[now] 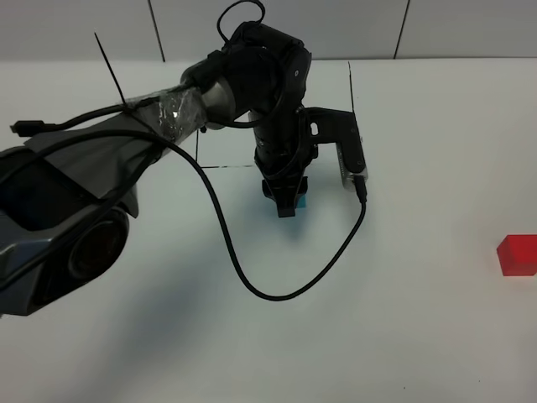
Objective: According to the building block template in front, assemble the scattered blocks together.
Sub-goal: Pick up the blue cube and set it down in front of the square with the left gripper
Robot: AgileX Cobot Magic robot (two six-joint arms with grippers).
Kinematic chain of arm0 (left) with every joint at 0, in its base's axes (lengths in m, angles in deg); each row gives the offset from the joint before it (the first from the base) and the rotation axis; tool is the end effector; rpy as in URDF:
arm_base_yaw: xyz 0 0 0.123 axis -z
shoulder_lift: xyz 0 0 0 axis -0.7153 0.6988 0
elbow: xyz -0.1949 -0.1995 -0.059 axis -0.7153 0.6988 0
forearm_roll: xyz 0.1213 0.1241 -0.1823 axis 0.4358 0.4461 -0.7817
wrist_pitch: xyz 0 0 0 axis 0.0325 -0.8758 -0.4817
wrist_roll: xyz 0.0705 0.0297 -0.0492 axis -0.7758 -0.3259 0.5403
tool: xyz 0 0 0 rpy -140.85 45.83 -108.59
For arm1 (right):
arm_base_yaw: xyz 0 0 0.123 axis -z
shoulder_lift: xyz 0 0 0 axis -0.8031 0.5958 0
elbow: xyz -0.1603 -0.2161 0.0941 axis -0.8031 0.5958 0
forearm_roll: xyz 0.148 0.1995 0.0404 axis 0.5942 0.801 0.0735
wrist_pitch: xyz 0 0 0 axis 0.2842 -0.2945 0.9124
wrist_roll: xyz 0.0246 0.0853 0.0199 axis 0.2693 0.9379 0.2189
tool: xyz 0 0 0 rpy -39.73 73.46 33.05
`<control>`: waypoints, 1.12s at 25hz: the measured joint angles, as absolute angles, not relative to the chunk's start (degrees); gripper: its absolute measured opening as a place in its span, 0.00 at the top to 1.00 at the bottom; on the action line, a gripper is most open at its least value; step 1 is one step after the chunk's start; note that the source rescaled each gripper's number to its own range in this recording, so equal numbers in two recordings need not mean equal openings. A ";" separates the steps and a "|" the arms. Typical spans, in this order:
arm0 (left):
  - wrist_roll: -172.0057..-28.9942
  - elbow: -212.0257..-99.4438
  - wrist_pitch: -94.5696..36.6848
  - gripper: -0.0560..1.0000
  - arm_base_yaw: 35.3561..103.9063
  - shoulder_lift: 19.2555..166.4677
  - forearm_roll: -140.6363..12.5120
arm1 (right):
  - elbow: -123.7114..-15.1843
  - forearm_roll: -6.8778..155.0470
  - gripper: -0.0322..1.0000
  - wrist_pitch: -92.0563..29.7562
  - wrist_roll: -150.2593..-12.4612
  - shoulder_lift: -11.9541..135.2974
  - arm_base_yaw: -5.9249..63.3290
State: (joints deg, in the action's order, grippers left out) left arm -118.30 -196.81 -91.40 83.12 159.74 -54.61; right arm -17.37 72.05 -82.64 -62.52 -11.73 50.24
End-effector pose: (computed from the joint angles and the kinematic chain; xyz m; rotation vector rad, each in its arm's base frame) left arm 0.3967 -0.3113 0.1445 2.0637 2.1375 -0.0684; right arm -0.0051 0.0078 0.2750 -0.1330 2.0412 0.1132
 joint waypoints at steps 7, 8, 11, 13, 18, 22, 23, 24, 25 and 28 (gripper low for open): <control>-118.61 -205.51 -93.27 0.94 84.72 166.12 -54.39 | -17.37 72.05 0.25 -82.64 -62.52 -11.73 50.24; -118.92 -206.16 -93.27 0.94 84.92 166.60 -54.32 | -17.37 72.05 0.25 -82.64 -62.52 -11.73 50.24; -120.03 -206.62 -93.27 0.94 85.16 167.48 -54.19 | -17.37 72.05 0.25 -82.64 -62.52 -11.73 50.24; -120.77 -206.68 -93.27 0.94 85.19 167.79 -54.14 | -17.37 72.05 0.25 -82.64 -62.52 -11.73 50.24; -121.04 -206.99 -93.27 0.94 85.19 168.10 -54.14 | -17.37 72.00 0.25 -82.64 -62.52 -11.73 50.24; -121.04 -207.00 -93.27 0.94 85.19 168.10 -54.14 | -17.37 72.00 0.25 -82.64 -62.52 -11.73 50.24; -121.04 -207.00 -93.27 0.94 85.19 168.10 -54.14 | -17.37 72.00 0.25 -82.64 -62.52 -11.73 50.24; -121.08 -207.00 -93.27 0.95 85.19 168.10 -54.14 | -17.37 72.00 0.25 -82.64 -62.52 -11.73 50.24; -121.08 -207.00 -93.27 0.95 85.19 168.10 -54.14 | -17.37 72.00 0.25 -82.64 -62.52 -11.73 50.24; -121.08 -207.05 -93.27 0.95 85.19 168.10 -54.14 | -17.37 72.00 0.25 -82.64 -62.52 -11.73 50.24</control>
